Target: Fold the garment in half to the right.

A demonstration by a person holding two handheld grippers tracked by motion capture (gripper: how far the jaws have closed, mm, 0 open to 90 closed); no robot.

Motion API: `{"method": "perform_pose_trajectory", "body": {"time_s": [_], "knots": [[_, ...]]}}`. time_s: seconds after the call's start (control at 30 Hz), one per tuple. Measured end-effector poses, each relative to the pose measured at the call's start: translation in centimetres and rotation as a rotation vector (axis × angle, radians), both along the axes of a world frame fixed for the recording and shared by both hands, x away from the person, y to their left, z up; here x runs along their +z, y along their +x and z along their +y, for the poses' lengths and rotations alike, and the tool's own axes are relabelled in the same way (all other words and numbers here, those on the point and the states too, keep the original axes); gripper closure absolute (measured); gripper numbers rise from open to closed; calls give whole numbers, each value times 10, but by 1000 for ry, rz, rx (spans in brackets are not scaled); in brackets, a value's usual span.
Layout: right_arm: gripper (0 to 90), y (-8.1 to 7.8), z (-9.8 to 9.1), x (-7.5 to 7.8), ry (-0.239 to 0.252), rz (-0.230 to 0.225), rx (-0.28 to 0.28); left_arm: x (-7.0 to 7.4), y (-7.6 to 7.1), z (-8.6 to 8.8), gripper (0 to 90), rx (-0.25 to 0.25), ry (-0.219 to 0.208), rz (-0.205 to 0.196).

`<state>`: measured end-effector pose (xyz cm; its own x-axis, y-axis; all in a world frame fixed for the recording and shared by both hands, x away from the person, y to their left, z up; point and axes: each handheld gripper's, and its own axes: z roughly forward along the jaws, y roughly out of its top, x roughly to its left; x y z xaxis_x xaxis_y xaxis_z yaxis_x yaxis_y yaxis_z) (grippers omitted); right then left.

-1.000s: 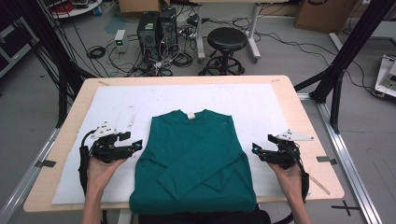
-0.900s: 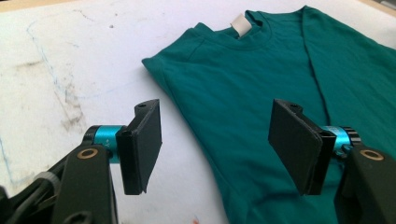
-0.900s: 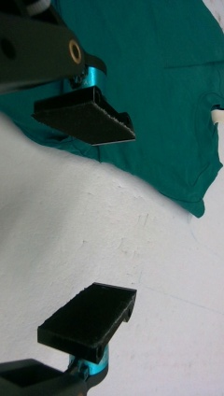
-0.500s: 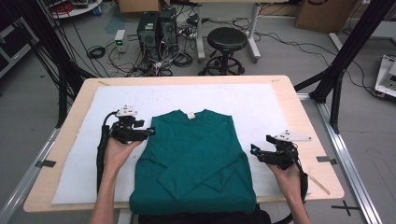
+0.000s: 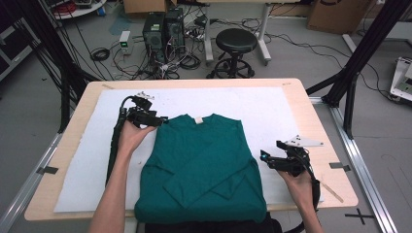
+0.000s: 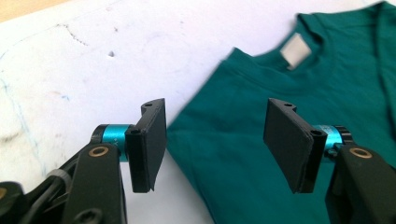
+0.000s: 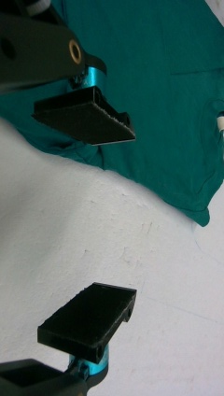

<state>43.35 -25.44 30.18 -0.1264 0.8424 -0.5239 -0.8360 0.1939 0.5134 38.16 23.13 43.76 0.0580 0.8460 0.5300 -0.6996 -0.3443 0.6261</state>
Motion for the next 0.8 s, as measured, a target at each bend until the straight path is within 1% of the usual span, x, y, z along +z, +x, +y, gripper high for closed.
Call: {"method": "perform_pose_trajectory", "body": {"time_s": [0.03, 0.13, 0.2, 0.23, 0.27, 0.37, 0.5, 0.6, 0.67, 0.73, 0.8], "knots": [[216, 0, 0, 0, 0, 1, 2, 3, 5, 0, 408, 10, -9, 6], [216, 0, 1, 0, 0, 5, 2, 8, 18, -1, 408, 33, -6, 34], [216, 1, 1, 1, -3, 4, -1, 10, 24, -2, 408, 30, -5, 32], [216, 1, 1, 1, -3, 7, -3, 10, 26, -2, 408, 33, -10, 26], [216, 1, 2, 1, -3, 9, -3, 11, 29, -2, 409, 24, -18, 27], [216, 1, 3, 0, -7, 11, -3, 14, 36, -1, 409, 24, -26, 49], [215, 2, 3, 1, -7, 11, -3, 13, 42, 0, 422, 33, -22, 56], [215, 2, 3, 1, -8, 12, -5, 10, 47, 3, 445, 17, -22, 40], [216, 2, 3, 1, -7, 13, -6, 8, 49, 5, 455, 0, -21, 21], [216, 2, 4, 1, -7, 15, -6, 5, 51, 6, 480, -6, -3, -1], [215, 2, 5, 1, -8, 14, -5, 2, 53, 6, 489, -1, 9, -24]]}}
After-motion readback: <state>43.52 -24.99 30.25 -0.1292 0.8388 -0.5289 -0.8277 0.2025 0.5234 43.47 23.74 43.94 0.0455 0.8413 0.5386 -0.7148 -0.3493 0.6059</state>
